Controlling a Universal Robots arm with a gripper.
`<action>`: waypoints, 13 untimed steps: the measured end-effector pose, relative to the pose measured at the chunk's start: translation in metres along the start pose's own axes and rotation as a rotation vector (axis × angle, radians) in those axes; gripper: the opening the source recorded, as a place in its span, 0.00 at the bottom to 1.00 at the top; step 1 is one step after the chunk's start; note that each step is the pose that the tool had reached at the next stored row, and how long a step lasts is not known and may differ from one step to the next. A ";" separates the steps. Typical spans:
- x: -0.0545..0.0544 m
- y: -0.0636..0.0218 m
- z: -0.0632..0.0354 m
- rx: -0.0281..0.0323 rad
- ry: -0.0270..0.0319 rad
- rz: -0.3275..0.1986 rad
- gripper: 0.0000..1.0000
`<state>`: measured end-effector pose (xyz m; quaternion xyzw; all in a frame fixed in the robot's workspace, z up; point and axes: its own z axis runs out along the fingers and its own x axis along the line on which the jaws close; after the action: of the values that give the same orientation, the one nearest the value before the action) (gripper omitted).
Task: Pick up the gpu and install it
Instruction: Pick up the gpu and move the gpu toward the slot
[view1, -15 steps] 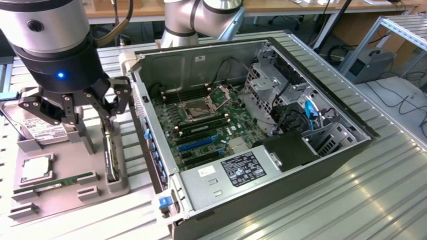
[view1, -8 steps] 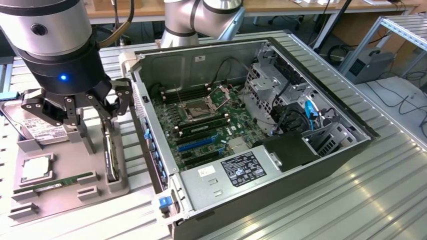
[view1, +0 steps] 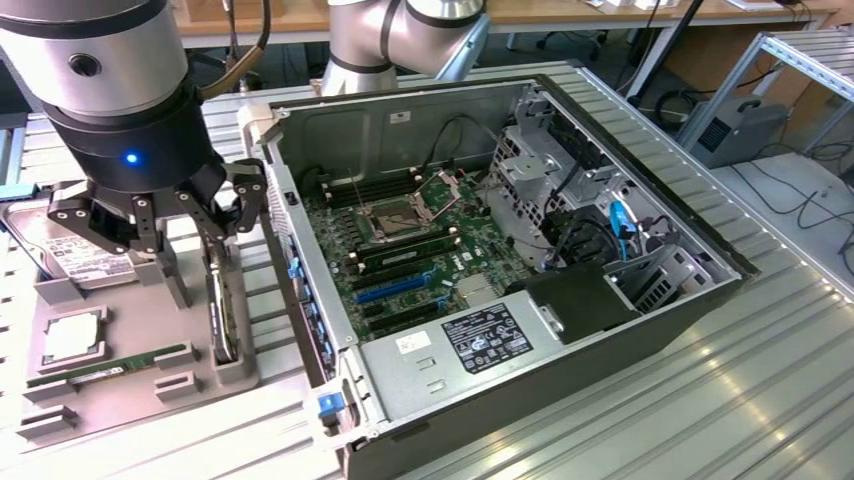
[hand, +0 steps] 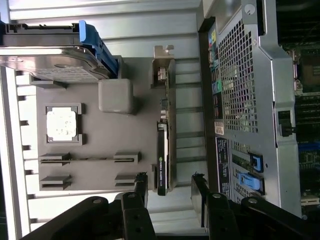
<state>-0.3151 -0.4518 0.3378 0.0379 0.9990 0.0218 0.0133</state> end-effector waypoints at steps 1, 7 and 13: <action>0.000 0.0001 0.0004 0.0001 0.0001 0.000 0.48; -0.001 0.0016 0.0025 0.0005 0.0001 0.000 0.48; -0.001 0.0071 0.0046 0.0093 -0.0007 0.000 0.48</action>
<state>-0.3136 -0.4446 0.3336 0.0378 0.9990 0.0171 0.0135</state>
